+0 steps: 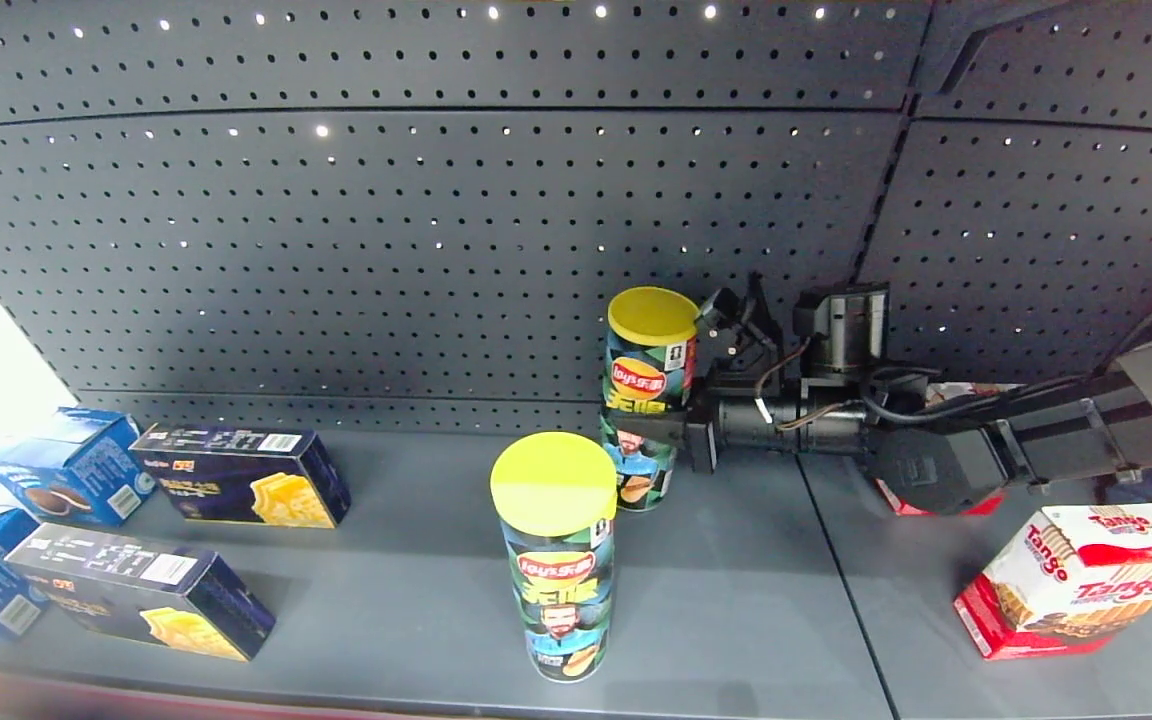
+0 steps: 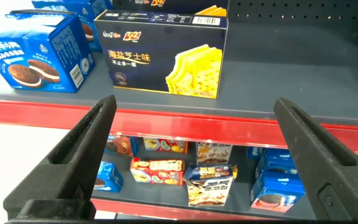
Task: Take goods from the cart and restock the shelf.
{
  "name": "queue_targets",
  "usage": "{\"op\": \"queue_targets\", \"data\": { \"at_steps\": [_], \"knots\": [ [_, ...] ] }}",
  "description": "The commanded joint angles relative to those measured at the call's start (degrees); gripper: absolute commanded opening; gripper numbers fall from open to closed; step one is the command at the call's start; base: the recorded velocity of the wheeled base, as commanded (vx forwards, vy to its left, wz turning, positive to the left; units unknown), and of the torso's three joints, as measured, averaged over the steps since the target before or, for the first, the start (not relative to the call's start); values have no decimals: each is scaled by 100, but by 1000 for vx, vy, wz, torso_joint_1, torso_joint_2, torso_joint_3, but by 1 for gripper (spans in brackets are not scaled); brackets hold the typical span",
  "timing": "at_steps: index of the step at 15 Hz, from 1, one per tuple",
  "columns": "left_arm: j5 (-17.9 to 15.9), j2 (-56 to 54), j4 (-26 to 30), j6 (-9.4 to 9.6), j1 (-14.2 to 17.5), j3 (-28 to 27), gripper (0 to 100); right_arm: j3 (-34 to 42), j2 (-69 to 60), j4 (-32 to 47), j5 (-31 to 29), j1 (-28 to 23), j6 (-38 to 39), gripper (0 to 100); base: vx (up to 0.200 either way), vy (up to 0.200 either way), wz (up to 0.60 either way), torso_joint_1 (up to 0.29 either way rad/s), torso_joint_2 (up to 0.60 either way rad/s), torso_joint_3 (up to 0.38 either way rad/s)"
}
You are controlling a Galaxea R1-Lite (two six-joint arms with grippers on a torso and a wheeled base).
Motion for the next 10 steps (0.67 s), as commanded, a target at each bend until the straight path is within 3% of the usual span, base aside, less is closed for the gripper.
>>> {"op": "queue_targets", "data": {
  "at_steps": [1,10],
  "knots": [
    [-7,-2,-1,-4,1,0,100,24,-7,15,11,-2,-116,0,0,0,0,0,0,0],
    [2,-2,-1,-4,-7,0,100,472,-104,-117,55,94,-195,0,0,0,0,0,0,0]
  ]
}}
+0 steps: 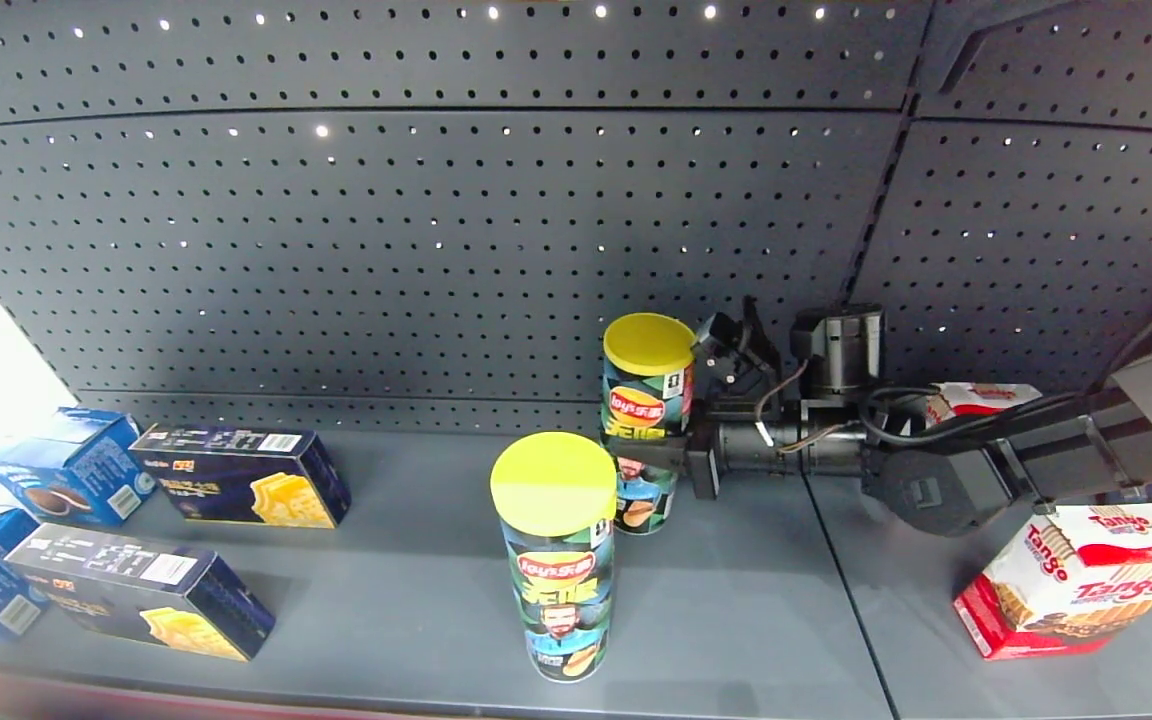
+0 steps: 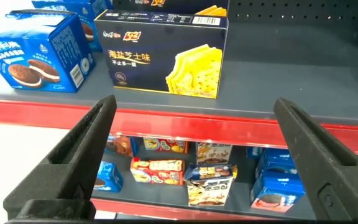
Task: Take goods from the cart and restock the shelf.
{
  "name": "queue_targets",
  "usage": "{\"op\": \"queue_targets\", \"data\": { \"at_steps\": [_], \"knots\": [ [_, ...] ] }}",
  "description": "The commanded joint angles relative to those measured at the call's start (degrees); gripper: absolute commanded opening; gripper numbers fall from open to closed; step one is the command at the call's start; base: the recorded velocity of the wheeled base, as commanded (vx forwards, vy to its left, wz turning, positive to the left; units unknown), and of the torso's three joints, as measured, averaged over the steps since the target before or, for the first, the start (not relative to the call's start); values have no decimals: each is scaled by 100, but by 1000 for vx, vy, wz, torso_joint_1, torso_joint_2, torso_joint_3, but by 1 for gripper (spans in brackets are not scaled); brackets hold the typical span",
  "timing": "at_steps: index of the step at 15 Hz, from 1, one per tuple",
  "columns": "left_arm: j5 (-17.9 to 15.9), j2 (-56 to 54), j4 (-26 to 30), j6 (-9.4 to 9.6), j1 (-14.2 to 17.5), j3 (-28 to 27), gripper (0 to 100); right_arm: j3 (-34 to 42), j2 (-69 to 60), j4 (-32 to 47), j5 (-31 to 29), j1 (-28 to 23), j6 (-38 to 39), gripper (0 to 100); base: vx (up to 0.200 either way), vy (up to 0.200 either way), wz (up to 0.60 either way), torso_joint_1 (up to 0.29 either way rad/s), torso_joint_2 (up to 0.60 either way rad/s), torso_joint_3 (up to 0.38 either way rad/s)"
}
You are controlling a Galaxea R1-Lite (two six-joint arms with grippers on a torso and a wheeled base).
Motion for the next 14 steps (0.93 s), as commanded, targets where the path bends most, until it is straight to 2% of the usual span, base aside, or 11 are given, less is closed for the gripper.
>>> {"op": "queue_targets", "data": {
  "at_steps": [1,2,8,14],
  "knots": [
    [3,0,-1,-2,1,0,100,93,-53,-21,-4,38,-6,0,0,0,0,0,0,0],
    [3,0,-1,-2,1,0,100,119,-61,-47,-39,99,-6,100,0,0,0,0,0,0],
    [3,0,-1,-2,1,0,100,181,-61,-117,-109,222,-6,100,0,0,0,0,0,0],
    [-6,0,-1,-2,1,0,100,1121,-633,-100,-865,143,-252,100,0,0,0,0,0,0]
  ]
}}
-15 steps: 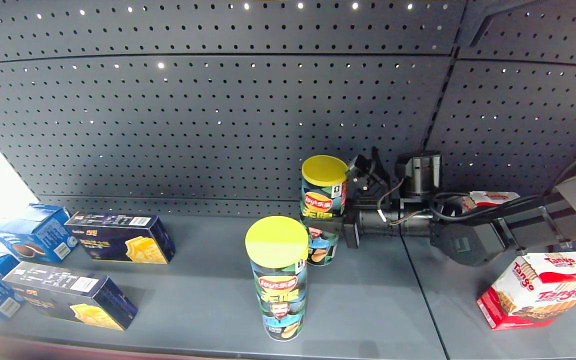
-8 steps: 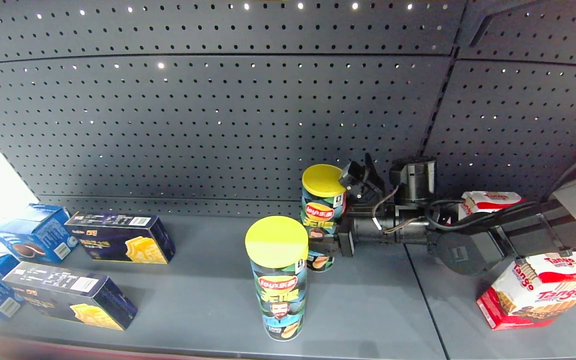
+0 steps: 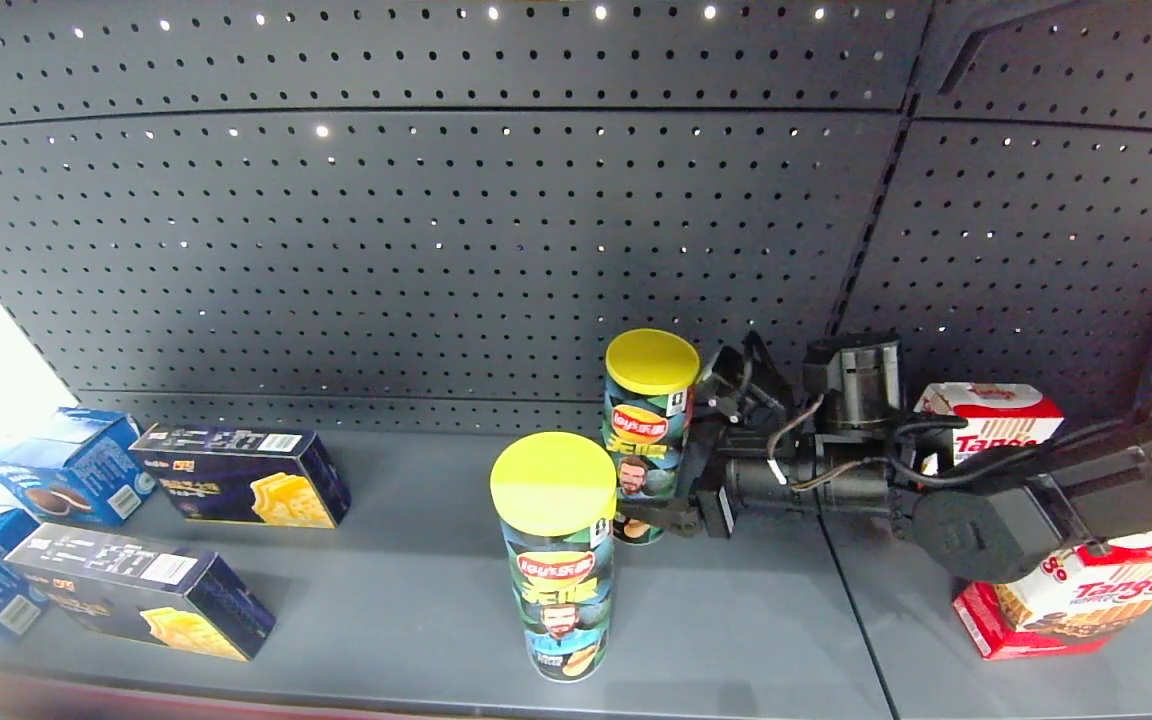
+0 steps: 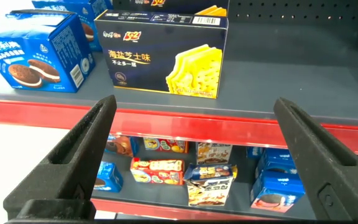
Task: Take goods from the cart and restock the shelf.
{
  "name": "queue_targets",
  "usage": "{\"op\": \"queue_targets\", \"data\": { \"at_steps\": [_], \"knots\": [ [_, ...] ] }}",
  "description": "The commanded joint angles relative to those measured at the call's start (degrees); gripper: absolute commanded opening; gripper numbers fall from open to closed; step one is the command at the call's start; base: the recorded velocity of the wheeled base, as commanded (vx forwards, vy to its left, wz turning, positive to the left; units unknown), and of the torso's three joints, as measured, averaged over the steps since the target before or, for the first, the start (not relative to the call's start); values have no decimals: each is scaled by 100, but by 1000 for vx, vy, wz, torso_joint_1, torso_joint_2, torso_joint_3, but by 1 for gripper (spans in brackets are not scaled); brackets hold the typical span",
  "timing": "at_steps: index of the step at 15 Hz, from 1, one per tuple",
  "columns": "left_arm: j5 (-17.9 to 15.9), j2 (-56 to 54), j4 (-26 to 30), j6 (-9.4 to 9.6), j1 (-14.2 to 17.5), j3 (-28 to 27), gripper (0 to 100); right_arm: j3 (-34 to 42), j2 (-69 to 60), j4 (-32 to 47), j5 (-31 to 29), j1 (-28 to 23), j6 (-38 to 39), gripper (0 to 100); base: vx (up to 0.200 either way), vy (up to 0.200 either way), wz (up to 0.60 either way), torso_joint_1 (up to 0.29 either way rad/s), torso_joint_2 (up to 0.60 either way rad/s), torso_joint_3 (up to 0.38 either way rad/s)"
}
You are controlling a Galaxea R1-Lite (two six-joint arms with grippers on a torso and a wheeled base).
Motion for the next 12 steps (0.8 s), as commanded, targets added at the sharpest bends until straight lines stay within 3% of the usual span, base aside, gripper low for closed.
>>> {"op": "queue_targets", "data": {
  "at_steps": [1,12],
  "knots": [
    [3,0,-1,-4,1,0,100,299,-258,-1,-214,-30,-54,100,0,0,0,0,0,0],
    [3,0,-1,-4,1,0,100,466,-293,17,-873,-312,-80,100,0,0,0,0,0,0]
  ]
}}
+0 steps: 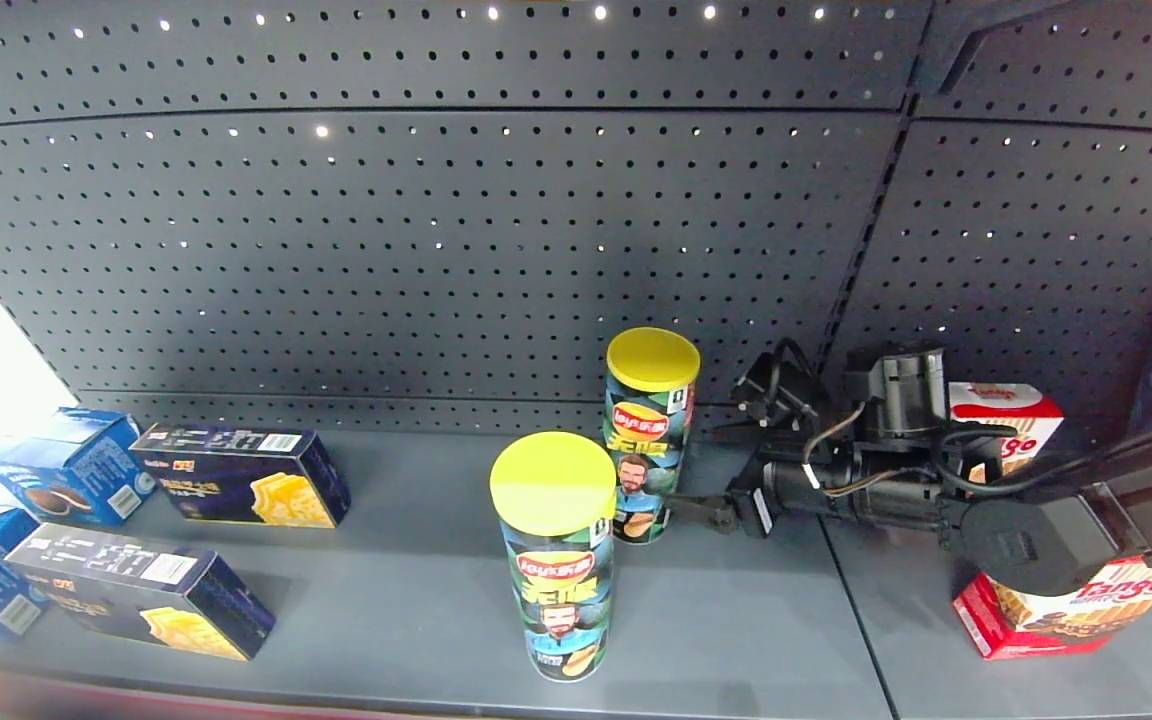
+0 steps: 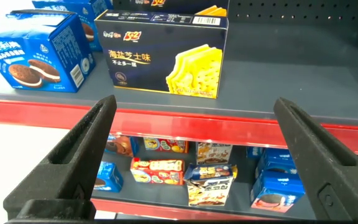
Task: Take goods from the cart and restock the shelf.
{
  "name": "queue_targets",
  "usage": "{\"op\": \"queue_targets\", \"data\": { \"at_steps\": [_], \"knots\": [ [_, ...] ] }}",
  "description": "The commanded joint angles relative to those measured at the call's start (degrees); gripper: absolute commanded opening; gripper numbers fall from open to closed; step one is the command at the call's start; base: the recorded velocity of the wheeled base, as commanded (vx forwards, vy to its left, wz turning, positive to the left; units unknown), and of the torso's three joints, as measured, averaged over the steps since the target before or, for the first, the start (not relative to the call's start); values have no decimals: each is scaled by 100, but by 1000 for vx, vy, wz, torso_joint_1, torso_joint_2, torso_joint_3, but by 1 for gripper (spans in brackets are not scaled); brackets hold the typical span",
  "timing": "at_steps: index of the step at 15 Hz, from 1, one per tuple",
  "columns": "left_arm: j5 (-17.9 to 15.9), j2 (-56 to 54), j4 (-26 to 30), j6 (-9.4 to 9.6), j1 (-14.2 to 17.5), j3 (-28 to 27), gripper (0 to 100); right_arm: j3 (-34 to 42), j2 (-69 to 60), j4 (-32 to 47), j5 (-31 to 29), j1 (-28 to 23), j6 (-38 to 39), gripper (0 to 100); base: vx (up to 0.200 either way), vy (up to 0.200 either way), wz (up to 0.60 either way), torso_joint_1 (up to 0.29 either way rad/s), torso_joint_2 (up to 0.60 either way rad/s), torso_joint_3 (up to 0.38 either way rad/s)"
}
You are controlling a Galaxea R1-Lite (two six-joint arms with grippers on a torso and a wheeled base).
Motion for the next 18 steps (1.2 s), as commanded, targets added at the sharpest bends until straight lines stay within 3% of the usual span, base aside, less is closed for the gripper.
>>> {"op": "queue_targets", "data": {
  "at_steps": [1,12,18],
  "knots": [
    [3,0,-1,-2,-1,0,100,-4,20,-3,10,-71,-10,100,0,0,0,0,0,0],
    [3,0,-1,-2,-1,0,100,5,46,-21,-17,-220,-27,100,0,0,0,0,0,0],
    [3,0,-1,-2,-1,0,100,14,73,-3,-315,-238,-89,100,0,0,0,0,0,0]
  ]
}}
